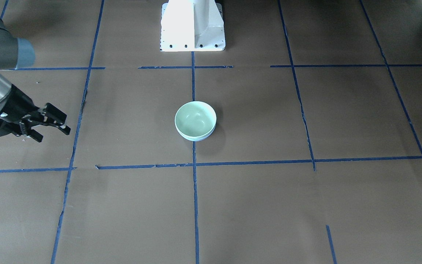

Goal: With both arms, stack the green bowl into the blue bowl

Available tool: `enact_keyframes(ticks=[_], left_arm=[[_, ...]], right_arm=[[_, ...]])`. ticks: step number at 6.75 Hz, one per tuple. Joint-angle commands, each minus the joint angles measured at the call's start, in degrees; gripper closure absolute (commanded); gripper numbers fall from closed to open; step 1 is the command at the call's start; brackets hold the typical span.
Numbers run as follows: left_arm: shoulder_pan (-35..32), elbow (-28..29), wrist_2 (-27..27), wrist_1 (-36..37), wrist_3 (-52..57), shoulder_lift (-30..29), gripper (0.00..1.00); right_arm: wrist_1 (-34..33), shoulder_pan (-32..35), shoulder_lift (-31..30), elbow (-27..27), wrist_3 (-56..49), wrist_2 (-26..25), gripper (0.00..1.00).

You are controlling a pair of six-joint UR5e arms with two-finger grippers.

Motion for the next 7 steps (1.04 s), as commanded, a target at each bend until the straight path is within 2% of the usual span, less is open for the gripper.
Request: enact_keyframes(ticks=[1, 3, 4, 5, 6, 7], left_arm=[[-1.37, 0.44, 0.03, 0.03, -6.03, 0.04, 0.00], [-1.90, 0.53, 0.03, -0.15, -6.94, 0.04, 0.00], [-1.90, 0.53, 0.03, -0.15, -6.94, 0.04, 0.00], [-1.90, 0.53, 0.03, -0.23, -6.94, 0.13, 0.00], [-1.90, 0.53, -0.06, -0.32, -6.94, 0.13, 0.00], [-1.98, 0.53, 0.03, -0.41, -6.85, 0.13, 0.00]], right_arm=[[-2.46, 7.23, -7.47, -2.45, -18.95, 3.10, 0.00], [-3.53, 15.48, -10.65, -7.44, -32.59, 6.61, 0.00], [-3.53, 20.57, -12.23, -11.65, -41.62, 7.32, 0.00], [-3.61, 25.14, -12.24, -16.04, -45.63, 8.72, 0.00], [-3.79, 27.28, -11.98, -17.22, -45.49, 9.35, 0.00], [-11.01, 29.39, -10.15, -16.71, -45.67, 9.88, 0.00]])
